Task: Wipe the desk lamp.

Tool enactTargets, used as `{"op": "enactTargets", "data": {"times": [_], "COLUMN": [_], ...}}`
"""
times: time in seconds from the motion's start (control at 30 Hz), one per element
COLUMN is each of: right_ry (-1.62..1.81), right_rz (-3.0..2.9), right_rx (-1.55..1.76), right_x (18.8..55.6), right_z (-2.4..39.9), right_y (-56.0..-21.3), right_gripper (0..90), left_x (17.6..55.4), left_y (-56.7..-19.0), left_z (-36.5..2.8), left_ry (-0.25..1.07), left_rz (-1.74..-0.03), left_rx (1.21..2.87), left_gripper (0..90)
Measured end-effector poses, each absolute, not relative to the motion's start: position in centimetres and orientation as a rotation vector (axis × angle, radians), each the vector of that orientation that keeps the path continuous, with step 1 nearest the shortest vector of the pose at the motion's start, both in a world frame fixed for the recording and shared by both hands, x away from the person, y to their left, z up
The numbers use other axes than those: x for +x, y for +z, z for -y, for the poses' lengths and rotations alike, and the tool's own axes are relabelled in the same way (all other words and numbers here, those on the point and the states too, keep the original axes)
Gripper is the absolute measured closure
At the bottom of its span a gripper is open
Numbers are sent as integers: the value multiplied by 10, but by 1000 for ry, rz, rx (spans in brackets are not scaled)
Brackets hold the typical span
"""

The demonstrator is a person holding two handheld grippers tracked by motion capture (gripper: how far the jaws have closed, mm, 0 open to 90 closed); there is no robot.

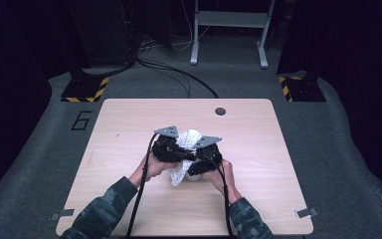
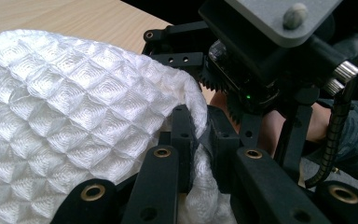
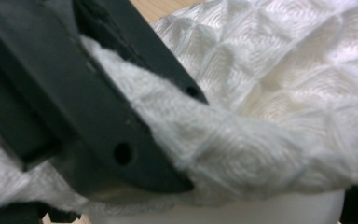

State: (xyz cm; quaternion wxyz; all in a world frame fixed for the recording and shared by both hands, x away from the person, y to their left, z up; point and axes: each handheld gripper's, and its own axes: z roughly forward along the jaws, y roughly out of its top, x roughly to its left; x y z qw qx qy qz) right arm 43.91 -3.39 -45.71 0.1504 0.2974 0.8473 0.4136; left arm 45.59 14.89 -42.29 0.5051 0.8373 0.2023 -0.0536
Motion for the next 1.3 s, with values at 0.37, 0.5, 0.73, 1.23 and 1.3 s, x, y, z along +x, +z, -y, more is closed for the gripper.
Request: {"op": "enactTargets", "data": {"times": [0.37,0.5,0.73,1.23,1.3], "right_ry": [1332,1376,1412,1374,1387], "right_rz": [-2316,-2279,-2242,-2268,-2257], "right_rx": [832,815,812,829,819], "right_x": [433,431,430,428,427], "right_z": [40,42,44,44,45], "right_y": [-470,-474,-478,-492,-494], "right_gripper": [84,83,82,74,75], "left_x": [456,456,455,454,454], "left_y": [-423,-423,-423,-420,-420], "left_z": [-149,-149,-149,-146,-146], "left_ry": [-131,-129,-131,-129,-121], "left_rz": [-488,-490,-493,-499,-495], "left_rx": [2024,2021,2020,2040,2047], "left_gripper": [835,836,836,835,835]}}
